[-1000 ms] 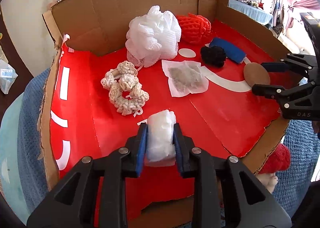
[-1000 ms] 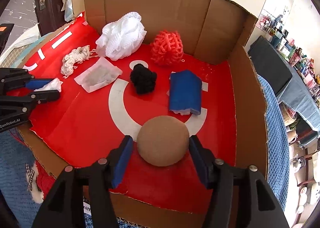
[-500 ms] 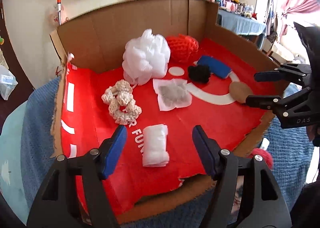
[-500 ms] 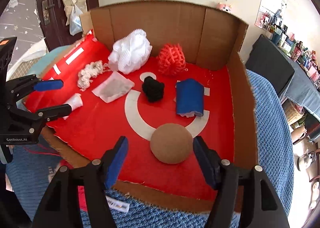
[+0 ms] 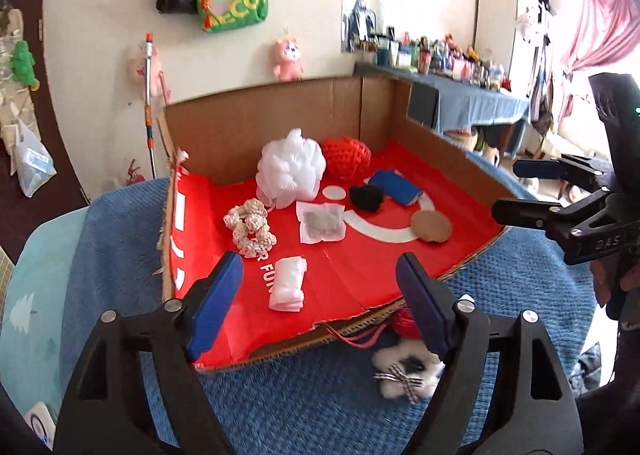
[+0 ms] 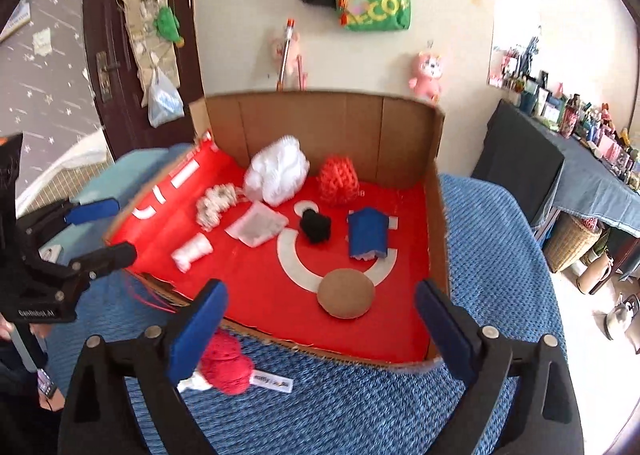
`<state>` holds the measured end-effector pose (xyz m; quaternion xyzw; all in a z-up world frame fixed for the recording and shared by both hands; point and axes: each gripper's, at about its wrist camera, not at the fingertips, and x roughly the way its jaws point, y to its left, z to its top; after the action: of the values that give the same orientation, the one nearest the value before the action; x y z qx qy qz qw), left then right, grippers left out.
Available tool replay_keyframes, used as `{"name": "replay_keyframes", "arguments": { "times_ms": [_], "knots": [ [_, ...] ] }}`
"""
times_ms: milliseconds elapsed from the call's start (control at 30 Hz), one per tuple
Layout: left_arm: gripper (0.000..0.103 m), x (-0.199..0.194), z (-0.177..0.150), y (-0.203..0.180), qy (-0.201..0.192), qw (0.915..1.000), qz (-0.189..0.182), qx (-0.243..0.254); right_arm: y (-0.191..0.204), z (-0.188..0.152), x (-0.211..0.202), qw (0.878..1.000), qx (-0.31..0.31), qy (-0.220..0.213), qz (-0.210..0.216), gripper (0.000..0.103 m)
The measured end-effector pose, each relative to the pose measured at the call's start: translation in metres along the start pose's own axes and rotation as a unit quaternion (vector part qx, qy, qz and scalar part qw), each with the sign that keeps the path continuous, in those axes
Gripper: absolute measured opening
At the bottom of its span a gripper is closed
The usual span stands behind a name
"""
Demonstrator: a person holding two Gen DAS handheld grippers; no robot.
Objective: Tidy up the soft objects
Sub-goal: 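Open both tools to release the coaster and cloth, then withdraw from the box, then move both tools down toward the red yarn ball and white plush toy on the blanket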
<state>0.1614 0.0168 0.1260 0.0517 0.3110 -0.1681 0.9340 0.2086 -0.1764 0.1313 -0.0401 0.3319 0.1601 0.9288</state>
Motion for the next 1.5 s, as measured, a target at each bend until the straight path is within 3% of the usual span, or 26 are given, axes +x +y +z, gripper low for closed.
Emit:
{"name": "replay_keyframes", "arguments": {
  "times_ms": [167, 300, 600, 1100, 1500],
  "knots": [
    [0.088, -0.031, -0.008, -0.01, -0.037, 0.9992, 0.012, -0.007, 0.011, -0.006, -0.036, 0.999, 0.003, -0.047, -0.005, 0.103],
    [0.089, -0.052, -0.017, -0.016, -0.066, 0.9973, 0.029, -0.015, 0.017, -0.016, -0.058, 0.997, 0.008, -0.076, -0.005, 0.103],
    [0.092, -0.08, -0.047, -0.033, -0.095, 0.9939, 0.046, -0.032, 0.025, -0.057, -0.082, 0.992, 0.019, -0.124, -0.012, 0.103],
    [0.093, -0.075, -0.095, -0.059, -0.099, 0.9924, 0.059, -0.044, 0.037, -0.122, -0.072, 0.991, 0.039, -0.126, -0.037, 0.103],
    [0.093, -0.055, -0.114, -0.065, -0.069, 0.9951, 0.052, -0.048, 0.033, -0.144, -0.049, 0.994, 0.046, -0.088, -0.043, 0.103]
  ]
}}
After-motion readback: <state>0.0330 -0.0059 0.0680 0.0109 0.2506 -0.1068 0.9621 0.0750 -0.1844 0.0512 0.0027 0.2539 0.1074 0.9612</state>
